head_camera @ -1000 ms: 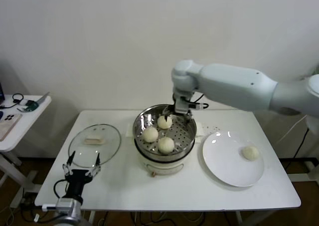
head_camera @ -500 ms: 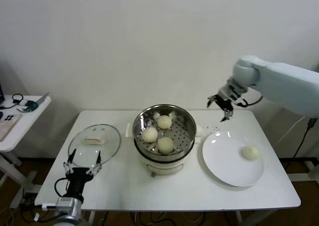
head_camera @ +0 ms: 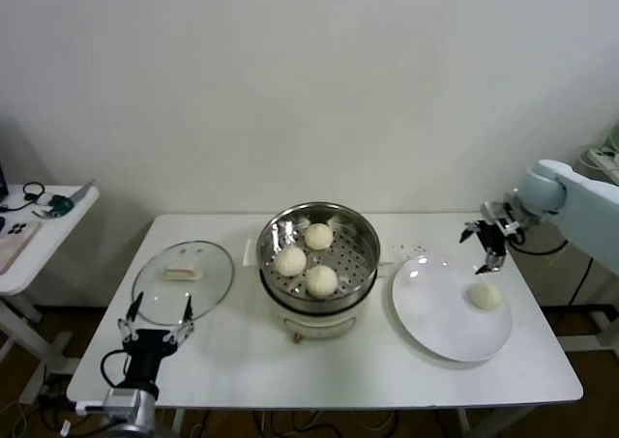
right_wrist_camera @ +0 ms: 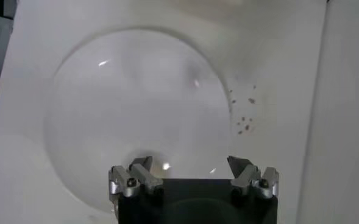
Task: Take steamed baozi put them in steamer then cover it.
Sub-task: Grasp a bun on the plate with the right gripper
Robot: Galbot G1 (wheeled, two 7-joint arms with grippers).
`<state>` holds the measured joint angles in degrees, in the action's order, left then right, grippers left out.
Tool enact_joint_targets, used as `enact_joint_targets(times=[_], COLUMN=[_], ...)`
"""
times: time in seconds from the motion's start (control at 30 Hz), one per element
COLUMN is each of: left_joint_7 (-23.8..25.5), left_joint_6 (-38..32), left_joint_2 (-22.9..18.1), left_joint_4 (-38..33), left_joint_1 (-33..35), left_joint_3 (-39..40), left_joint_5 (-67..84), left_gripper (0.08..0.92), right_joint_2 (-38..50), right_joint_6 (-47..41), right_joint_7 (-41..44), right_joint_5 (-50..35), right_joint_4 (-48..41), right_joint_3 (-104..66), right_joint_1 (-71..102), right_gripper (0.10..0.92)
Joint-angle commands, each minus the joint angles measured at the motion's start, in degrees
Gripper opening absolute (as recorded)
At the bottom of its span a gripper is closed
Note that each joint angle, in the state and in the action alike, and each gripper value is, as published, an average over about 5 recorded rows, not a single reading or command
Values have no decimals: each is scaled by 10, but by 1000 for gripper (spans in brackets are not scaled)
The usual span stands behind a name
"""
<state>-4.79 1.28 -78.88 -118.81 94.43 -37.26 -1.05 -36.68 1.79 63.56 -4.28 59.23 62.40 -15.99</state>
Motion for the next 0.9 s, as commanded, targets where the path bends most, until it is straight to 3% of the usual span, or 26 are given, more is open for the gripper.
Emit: enact_joint_targets(times=[0.03,0.9], left_joint_7=[-1,-4], left_joint_6=[2,10], left_joint_2=[0,1], left_joint_4=[-3,3], left_joint_1=[4,-3], left_joint_3=[-1,-4], left_joint_5=[-1,-2], left_gripper=[823,823], right_joint_2=[16,-82], right_joint_6=[-10,33], right_joint_7=[6,24], right_joint_5=[58,133], right_joint_4=[-59,-163], right_joint_3=[-108,-153], right_joint_1=[125,151], right_gripper=[823,823])
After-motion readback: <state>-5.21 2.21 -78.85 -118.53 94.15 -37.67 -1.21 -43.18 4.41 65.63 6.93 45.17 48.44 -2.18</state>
